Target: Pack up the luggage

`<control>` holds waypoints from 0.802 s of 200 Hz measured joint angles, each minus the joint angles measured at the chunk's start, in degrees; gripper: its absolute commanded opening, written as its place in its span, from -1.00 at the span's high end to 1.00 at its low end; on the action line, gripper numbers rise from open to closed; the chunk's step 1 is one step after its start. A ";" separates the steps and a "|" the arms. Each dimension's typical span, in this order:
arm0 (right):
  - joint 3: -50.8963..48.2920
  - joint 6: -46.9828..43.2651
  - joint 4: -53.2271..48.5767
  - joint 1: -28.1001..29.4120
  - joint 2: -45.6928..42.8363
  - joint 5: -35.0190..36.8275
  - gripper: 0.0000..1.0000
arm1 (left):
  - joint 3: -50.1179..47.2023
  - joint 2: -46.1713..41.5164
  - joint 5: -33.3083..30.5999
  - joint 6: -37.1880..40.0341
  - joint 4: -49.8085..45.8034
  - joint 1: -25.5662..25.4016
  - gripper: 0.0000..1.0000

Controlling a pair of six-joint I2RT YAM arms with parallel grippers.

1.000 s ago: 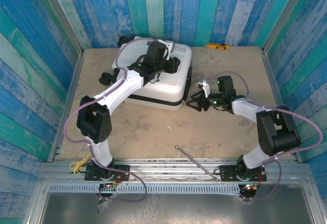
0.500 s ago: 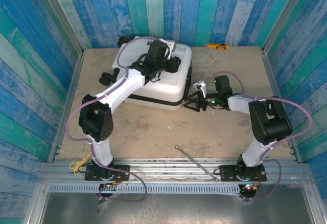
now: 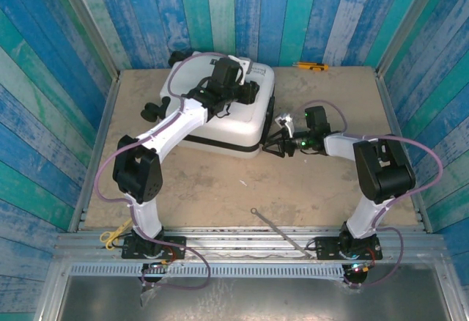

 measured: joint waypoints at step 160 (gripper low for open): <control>-0.59 3.06 1.77 10.73 2.89 1.31 -0.11 | -0.02 0.85 -0.09 0.04 1.62 0.00 -0.23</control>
